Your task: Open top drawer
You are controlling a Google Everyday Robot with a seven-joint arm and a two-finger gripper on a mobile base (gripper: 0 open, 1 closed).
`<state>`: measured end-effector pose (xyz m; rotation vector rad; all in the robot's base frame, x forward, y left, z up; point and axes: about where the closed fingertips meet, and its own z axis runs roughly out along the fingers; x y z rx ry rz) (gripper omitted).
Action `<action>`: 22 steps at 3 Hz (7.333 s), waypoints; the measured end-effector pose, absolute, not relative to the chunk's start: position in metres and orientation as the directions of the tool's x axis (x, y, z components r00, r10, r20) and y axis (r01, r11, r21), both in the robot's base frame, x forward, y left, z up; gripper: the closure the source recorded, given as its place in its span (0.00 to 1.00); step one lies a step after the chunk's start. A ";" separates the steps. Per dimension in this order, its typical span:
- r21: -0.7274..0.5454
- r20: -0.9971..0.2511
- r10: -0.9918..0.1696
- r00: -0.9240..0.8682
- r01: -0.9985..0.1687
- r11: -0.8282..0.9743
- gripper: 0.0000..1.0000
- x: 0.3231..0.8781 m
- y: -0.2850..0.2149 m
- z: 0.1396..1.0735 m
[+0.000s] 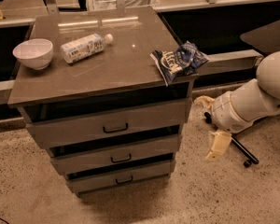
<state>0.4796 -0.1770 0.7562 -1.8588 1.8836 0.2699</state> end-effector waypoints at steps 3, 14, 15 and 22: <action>-0.405 -0.539 -0.831 0.138 -0.907 0.112 0.00 0.530 -0.157 0.705; -0.326 -0.273 -0.926 0.261 -0.931 -0.166 0.29 0.567 -0.130 0.674; -0.261 -0.294 -0.930 0.219 -0.955 -0.143 0.32 0.522 -0.136 0.687; -0.092 -0.264 -0.906 0.332 -0.943 -0.319 0.39 0.564 -0.111 0.644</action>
Offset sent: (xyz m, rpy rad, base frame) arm 0.0781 0.0165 -0.0406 0.2609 -0.4308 -0.0351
